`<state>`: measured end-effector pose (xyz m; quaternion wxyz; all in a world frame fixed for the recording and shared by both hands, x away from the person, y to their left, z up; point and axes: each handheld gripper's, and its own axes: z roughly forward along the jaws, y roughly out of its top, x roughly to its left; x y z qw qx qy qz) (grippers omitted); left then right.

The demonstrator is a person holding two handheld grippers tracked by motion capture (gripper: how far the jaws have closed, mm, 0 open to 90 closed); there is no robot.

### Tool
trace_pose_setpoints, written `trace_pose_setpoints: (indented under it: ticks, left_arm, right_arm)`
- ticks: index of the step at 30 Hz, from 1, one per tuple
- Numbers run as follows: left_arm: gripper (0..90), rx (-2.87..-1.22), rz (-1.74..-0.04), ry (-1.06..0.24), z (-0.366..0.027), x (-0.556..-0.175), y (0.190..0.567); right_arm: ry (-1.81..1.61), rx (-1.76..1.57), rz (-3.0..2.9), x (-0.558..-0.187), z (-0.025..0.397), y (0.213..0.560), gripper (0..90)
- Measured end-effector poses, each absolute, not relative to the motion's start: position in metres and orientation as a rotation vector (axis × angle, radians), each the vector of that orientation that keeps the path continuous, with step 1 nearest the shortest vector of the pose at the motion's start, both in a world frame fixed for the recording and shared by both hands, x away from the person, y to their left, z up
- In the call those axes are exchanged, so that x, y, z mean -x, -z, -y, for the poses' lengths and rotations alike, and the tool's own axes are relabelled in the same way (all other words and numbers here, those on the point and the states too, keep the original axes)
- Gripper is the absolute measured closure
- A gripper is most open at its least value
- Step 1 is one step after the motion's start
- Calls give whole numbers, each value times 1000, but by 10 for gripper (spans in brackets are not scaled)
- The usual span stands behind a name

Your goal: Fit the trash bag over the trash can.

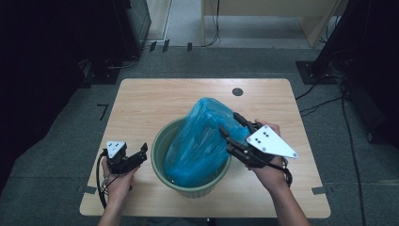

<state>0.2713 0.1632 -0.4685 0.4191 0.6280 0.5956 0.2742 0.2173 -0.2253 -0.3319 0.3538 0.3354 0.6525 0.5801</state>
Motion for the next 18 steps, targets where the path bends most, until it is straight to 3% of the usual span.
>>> trace_pose_setpoints:
  ticks: [7, 11, 18]
  left_arm:
    - [176, -1585, -1510, -692, -164, -273, 473]
    - [176, -1579, -1512, -690, -164, -271, 473]
    - [176, -1584, -1512, -679, -165, -271, 475]
  right_arm:
    - [-1443, -1009, -1629, -213, 280, 354, 458]
    - [-1393, -1098, -1632, -220, 305, 381, 410]
    - [-1621, -1230, -1707, -233, 333, 436, 322]
